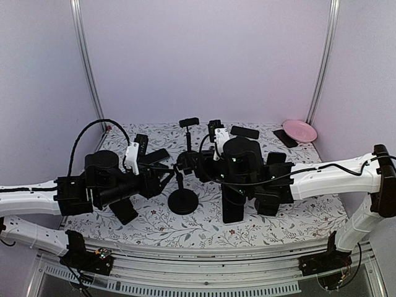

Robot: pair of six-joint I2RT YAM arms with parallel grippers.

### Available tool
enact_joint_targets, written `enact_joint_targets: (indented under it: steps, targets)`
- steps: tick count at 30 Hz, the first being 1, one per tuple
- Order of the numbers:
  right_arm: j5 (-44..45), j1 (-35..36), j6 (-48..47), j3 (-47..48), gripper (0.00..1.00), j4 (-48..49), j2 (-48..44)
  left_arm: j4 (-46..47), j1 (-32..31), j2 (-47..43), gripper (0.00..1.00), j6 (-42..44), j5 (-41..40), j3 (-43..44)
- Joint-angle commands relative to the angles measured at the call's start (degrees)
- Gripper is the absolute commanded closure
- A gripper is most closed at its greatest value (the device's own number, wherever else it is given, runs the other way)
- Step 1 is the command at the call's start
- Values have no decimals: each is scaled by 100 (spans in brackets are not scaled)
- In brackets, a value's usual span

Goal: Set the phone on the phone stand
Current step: Place the phone stand at the center of the board, then adjust the phone stand at the center of the board.

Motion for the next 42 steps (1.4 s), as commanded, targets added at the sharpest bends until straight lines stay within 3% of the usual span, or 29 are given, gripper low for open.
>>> enact_joint_targets:
  steps: [1, 13, 28, 37, 42]
  targets:
    - [-79, 38, 78, 44, 54, -135, -235, -31, -87, -50, 47, -27, 85, -38]
    - [-197, 49, 142, -29, 48, -270, -381, -43, -90, -3, 48, -89, 104, -42]
    - [-261, 43, 100, -122, 26, -627, -655, -369, -112, 189, 48, -222, -82, 90]
    - [-493, 37, 95, -54, 25, -873, -558, -610, -106, 542, 48, -329, -130, 325]
    - [-1210, -321, 70, -132, 32, -952, -692, -577, -113, 755, 49, -429, -172, 460]
